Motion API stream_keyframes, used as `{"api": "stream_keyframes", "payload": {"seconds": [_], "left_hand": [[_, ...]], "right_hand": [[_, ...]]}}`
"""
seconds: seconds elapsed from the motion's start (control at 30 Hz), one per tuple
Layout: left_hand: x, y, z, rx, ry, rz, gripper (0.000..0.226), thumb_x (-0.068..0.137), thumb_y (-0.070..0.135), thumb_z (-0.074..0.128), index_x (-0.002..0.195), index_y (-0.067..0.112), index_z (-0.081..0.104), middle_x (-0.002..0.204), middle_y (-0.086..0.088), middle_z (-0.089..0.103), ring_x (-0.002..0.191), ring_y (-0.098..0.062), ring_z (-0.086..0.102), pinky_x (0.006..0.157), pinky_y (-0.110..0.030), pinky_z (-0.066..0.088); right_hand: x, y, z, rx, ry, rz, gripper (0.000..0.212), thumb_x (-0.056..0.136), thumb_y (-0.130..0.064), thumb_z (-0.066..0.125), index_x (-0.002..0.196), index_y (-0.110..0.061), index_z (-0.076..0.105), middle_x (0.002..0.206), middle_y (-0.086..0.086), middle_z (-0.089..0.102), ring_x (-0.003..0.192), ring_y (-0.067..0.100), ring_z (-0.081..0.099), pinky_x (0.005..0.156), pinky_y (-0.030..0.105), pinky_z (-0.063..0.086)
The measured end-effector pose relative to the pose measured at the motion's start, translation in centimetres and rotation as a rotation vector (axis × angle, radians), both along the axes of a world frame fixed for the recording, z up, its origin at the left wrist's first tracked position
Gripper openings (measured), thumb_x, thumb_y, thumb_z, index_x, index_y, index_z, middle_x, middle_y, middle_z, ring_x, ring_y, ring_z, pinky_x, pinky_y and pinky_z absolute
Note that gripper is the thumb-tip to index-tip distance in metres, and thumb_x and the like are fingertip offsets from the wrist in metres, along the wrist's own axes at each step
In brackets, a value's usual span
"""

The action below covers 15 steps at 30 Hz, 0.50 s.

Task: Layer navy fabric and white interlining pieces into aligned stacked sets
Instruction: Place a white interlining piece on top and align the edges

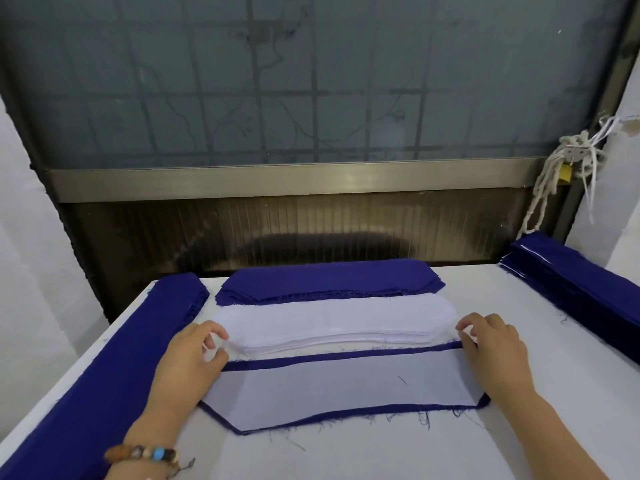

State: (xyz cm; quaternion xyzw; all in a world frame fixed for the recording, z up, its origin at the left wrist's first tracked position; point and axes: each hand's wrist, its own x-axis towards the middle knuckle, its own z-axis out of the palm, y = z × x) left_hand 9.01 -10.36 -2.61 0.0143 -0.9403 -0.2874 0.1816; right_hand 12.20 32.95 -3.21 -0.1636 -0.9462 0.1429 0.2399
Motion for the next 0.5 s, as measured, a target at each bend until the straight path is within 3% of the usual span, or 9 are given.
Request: {"api": "stream_keyframes", "payload": {"seconds": [0.1,0.17,0.27,0.37,0.5], "left_hand": [[-0.1,1.5,-0.2,-0.049,0.204,0.004,0.026,0.089,0.014,0.064,0.109,0.029,0.059,0.111,0.005,0.056,0.099,-0.013,0.049,0.078,-0.027,0.045],[-0.6,1.9,-1.0,-0.173,0.159,-0.025,0.035,0.095,0.022,0.056,0.13,0.025,0.056,0.135,0.001,0.052,0.12,-0.019,0.046,0.098,-0.036,0.041],[-1.2,1.9,-1.7,-0.184,-0.002,-0.098,0.042,0.102,0.032,0.04,0.144,0.028,0.043,0.151,0.005,0.038,0.138,-0.015,0.034,0.115,-0.03,0.024],[-1.6,2.0,-1.6,-0.128,0.005,-0.102,0.04,0.101,0.035,0.04,0.14,0.028,0.05,0.146,0.005,0.046,0.133,-0.013,0.04,0.112,-0.028,0.027],[-2.6,2.5,-0.8,-0.166,0.068,-0.01,0.027,0.099,0.032,0.048,0.117,0.025,0.067,0.12,0.005,0.063,0.107,-0.016,0.053,0.093,-0.034,0.045]], "right_hand": [[-0.8,-1.0,-0.2,-0.006,0.084,0.101,0.027,0.096,-0.016,0.049,0.121,-0.024,0.057,0.12,0.002,0.056,0.104,0.023,0.05,0.084,0.036,0.042],[-1.4,-1.4,-0.4,0.043,0.013,0.191,0.038,0.099,-0.019,0.043,0.136,-0.029,0.045,0.138,-0.004,0.047,0.122,0.018,0.043,0.098,0.033,0.036],[-2.2,-1.7,-0.9,0.13,-0.081,0.306,0.042,0.102,-0.021,0.034,0.141,-0.037,0.036,0.145,-0.016,0.037,0.132,0.009,0.032,0.104,0.028,0.026],[-3.3,-2.1,-0.4,0.167,-0.123,0.307,0.039,0.103,-0.022,0.033,0.137,-0.038,0.04,0.14,-0.016,0.042,0.127,0.008,0.038,0.102,0.025,0.028],[-5.3,-2.9,0.6,0.206,-0.161,0.197,0.04,0.098,-0.023,0.051,0.136,-0.032,0.044,0.139,-0.008,0.048,0.121,0.012,0.046,0.101,0.024,0.037]]}}
